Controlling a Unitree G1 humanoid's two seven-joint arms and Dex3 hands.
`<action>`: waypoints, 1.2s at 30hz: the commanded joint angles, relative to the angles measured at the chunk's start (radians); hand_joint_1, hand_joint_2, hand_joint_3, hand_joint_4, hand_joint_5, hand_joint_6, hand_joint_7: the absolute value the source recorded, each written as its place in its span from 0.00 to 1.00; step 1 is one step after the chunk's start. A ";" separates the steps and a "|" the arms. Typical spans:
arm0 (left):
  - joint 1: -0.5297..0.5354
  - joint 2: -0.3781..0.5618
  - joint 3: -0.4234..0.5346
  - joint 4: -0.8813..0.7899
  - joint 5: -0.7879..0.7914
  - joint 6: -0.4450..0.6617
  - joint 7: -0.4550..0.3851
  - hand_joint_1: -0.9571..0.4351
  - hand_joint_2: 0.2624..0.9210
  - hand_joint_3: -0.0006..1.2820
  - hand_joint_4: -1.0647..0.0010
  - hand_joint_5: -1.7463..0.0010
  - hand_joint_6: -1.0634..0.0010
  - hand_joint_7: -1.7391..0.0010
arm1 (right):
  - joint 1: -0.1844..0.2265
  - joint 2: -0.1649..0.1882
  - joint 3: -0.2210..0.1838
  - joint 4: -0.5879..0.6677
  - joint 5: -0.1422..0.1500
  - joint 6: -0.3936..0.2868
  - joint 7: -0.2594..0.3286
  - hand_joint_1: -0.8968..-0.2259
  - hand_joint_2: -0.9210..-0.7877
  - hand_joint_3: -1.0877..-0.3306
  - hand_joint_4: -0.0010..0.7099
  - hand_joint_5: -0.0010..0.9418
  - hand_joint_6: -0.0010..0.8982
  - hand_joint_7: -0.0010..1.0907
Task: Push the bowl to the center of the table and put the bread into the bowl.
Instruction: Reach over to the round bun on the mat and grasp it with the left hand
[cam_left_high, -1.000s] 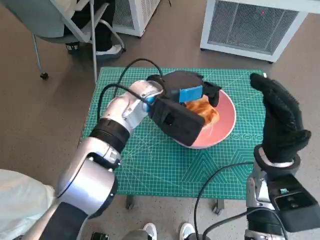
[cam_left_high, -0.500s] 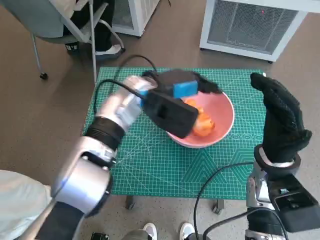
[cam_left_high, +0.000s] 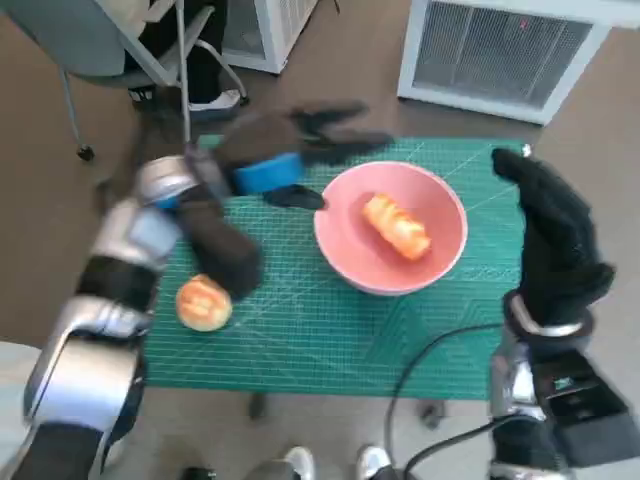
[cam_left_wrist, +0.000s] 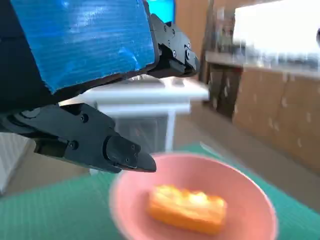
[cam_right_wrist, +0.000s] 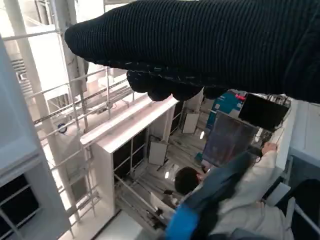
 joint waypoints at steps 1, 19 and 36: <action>0.115 0.110 0.042 -0.168 -0.058 0.082 -0.093 0.55 0.87 0.00 0.66 0.97 0.55 0.95 | 0.018 -0.002 0.006 -0.005 0.012 0.004 0.008 0.72 0.00 0.74 0.64 0.00 0.20 0.60; 0.452 0.295 0.147 -0.437 -0.205 0.329 -0.308 0.55 0.94 0.01 0.71 1.00 0.61 0.99 | -0.001 -0.019 0.014 0.015 0.065 0.010 0.050 0.72 0.00 0.73 0.64 0.00 0.20 0.60; 0.513 0.259 0.104 -0.463 -0.145 0.419 -0.334 0.56 0.94 0.01 0.73 1.00 0.62 1.00 | -0.012 -0.014 0.025 0.025 0.097 0.020 0.091 0.73 0.00 0.72 0.63 0.00 0.19 0.60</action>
